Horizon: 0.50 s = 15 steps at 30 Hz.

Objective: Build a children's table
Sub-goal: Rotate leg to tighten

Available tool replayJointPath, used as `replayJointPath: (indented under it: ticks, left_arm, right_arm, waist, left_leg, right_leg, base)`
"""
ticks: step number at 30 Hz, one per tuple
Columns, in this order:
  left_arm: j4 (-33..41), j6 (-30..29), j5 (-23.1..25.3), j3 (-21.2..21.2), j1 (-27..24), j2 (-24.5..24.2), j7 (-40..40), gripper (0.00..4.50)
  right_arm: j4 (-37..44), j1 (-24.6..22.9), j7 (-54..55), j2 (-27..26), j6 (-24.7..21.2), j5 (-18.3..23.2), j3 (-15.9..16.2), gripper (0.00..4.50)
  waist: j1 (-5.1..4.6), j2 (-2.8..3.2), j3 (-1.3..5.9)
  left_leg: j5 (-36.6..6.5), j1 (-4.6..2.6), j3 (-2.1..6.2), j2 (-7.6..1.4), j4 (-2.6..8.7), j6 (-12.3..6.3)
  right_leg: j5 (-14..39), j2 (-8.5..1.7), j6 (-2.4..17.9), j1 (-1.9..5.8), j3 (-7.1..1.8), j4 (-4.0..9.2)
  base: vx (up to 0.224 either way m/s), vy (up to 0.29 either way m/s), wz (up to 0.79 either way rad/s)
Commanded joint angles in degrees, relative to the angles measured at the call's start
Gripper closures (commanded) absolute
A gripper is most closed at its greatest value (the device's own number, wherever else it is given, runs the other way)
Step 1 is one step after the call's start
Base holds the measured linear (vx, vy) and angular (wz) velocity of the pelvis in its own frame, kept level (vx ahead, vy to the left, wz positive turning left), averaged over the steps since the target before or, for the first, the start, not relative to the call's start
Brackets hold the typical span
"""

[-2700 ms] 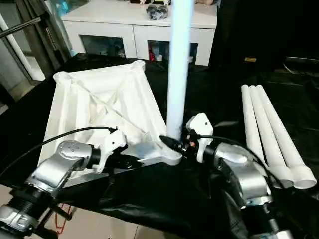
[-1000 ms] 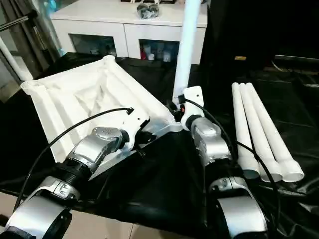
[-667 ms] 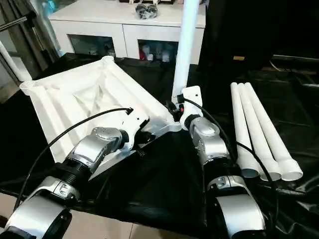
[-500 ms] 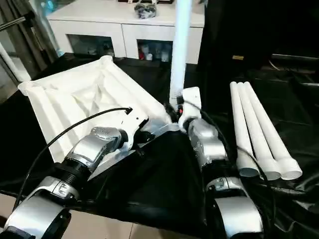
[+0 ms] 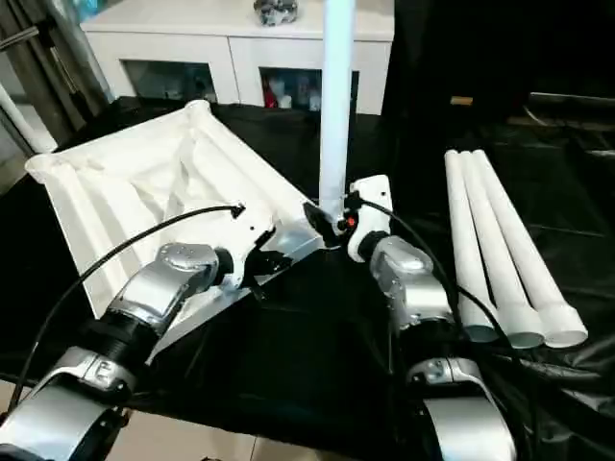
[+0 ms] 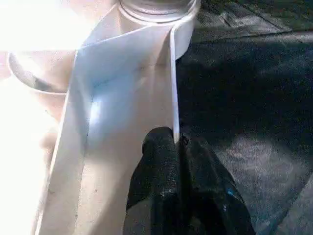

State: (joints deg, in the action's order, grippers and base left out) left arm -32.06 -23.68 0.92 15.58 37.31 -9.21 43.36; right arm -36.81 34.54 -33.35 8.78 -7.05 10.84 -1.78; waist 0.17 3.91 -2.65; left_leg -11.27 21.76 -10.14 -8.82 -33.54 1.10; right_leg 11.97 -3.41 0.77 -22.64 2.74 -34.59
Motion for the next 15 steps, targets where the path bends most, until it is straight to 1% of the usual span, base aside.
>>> replayJointPath:
  ticks: [1, 2, 3, 4, 5, 6, 7, 8, 9, 10, 11, 13, 15]
  left_arm:
    - [4.08, 2.39, -1.63, 2.67, -0.89, -0.15, 6.19, 4.5]
    - [4.08, 2.39, -1.63, 2.67, -0.89, -0.15, 6.19, 4.5]
    - [5.17, 2.34, -1.85, 3.06, -1.51, -1.1, 7.76, 4.5]
    - [6.56, 2.3, -2.18, 3.49, -2.33, -2.27, 9.76, 4.5]
    - [7.53, 2.25, -2.43, 3.89, -2.96, -3.24, 11.41, 4.5]
    - [8.14, 2.2, -2.57, 4.13, -3.36, -3.85, 12.47, 4.5]
    - [8.82, 2.71, -2.87, 4.42, -3.89, -4.6, 14.01, 4.5]
    - [9.31, 2.78, -3.16, 4.62, -4.24, -5.19, 15.15, 4.5]
    - [9.31, 2.78, -3.16, 4.62, -4.24, -5.19, 15.15, 4.5]
    - [9.79, 2.87, -3.36, 4.84, -4.54, -5.77, 16.15, 4.5]
    - [10.43, 3.04, -3.55, 5.15, -4.91, -6.54, 17.44, 4.5]
    - [11.73, 3.4, -3.88, 5.69, -5.63, -8.1, 20.12, 4.5]
    - [12.05, 3.58, -3.99, 5.8, -5.82, -8.57, 21.04, 4.5]
  right_arm:
    - [3.9, -2.3, -6.76, 0.21, -3.12, -0.03, 5.46, 0.47]
    - [3.9, -2.3, -6.76, 0.21, -3.12, -0.03, 5.46, 0.47]
    - [6.38, -3.25, -8.48, 1.83, -3.77, 0.17, 5.96, 0.47]
    - [9.62, -4.61, -11.1, 3.99, -4.85, 0.59, 6.64, 0.47]
    - [12.02, -5.7, -13.3, 5.82, -5.52, 0.81, 7.25, 0.47]
    - [13.57, -6.41, -14.78, 6.92, -6.0, 0.83, 7.55, 0.47]
    - [15.56, -7.36, -16.81, 8.48, -6.51, 1.1, 7.99, 0.47]
    - [17.24, -8.07, -18.26, 9.63, -7.25, 1.51, 8.12, 0.47]
    - [17.24, -8.07, -18.26, 9.63, -7.25, 1.51, 8.12, 0.47]
    - [18.74, -8.67, -19.52, 10.7, -8.02, 2.0, 8.22, 0.47]
    - [20.63, -9.42, -21.1, 12.14, -8.95, 2.62, 8.41, 0.47]
    - [24.08, -10.94, -24.27, 15.23, -10.8, 3.43, 9.06, 0.47]
    - [25.07, -11.38, -25.31, 16.24, -11.36, 3.57, 9.31, 0.47]
  waist:
    - [0.87, -0.55, 3.5]
    - [1.01, -0.49, 3.66]
    - [1.16, -0.14, 3.6]
    - [1.36, -0.27, 3.63]
    - [1.69, -0.19, 3.61]
    - [2.15, -0.26, 3.67]
    - [2.55, -0.1, 3.72]
    - [2.69, -0.13, 3.66]
    - [3.07, -0.05, 3.59]
    - [3.3, -0.01, 3.58]
    - [3.51, -0.01, 3.49]
    - [3.96, 0.09, 3.6]
    - [4.25, -0.04, 3.58]
  left_leg:
    - [-6.06, -0.22, 1.82, -4.42, 3.47, -6.84]
    - [-4.25, -0.18, 1.75, -4.47, 3.19, -7.92]
    - [-3.6, -0.18, 1.73, -4.46, 3.13, -8.61]
    - [-3.62, -0.26, 1.63, -4.53, 3.01, -8.86]
    - [-3.57, -0.27, 1.73, -4.59, 3.03, -8.97]
    - [-2.78, -0.32, 1.69, -4.67, 2.91, -9.24]
    - [-2.72, -0.49, 1.66, -4.72, 2.84, -9.34]
    - [-2.98, -0.45, 1.57, -4.77, 2.85, -9.4]
    - [-3.43, -0.51, 1.56, -4.84, 2.89, -9.03]
    - [-4.56, -0.7, 1.54, -4.94, 2.98, -8.2]
    - [-5.1, -0.72, 1.57, -4.93, 3.06, -7.85]
    - [-5.22, -0.76, 1.61, -5.02, 3.01, -7.04]
    - [-4.59, -0.61, 1.57, -4.89, 2.96, -7.11]
  right_leg:
    - [0.32, -5.48, 16.54, 3.41, -2.71, 3.88]
    - [-3.11, -5.45, 16.92, 3.26, -2.69, 3.5]
    - [-4.51, -5.44, 17.25, 3.12, -2.6, 3.37]
    - [-4.56, -5.48, 17.35, 3.07, -2.59, 3.36]
    - [-4.69, -5.46, 17.17, 3.21, -2.56, 3.3]
    - [-5.79, -5.36, 16.97, 3.28, -2.57, 3.07]
    - [-5.93, -5.31, 16.96, 3.15, -2.51, 3.05]
    - [-5.69, -5.33, 16.91, 3.05, -2.54, 3.12]
    - [-4.58, -5.31, 16.8, 3.01, -2.5, 3.15]
    - [-2.75, -5.37, 16.79, 2.8, -2.52, 3.27]
    - [-1.96, -5.33, 16.62, 2.92, -2.53, 3.37]
    - [-1.87, -5.33, 16.26, 2.96, -2.61, 3.18]
    - [-2.73, -5.27, 16.0, 3.06, -2.6, 3.11]
  base:
    - [0.0, 0.0, 0.0]
    - [0.0, 0.0, 0.0]
    - [0.0, 0.0, 0.0]
    - [0.0, 0.0, 0.0]
    - [0.0, 0.0, 0.0]
    - [0.0, 0.0, 0.0]
    - [0.0, 0.0, 0.0]
    - [0.0, 0.0, 0.0]
    - [0.0, 0.0, 0.0]
    - [0.0, 0.0, 0.0]
    - [0.0, 0.0, 0.0]
    - [0.0, 0.0, 0.0]
    - [0.0, 0.0, 0.0]
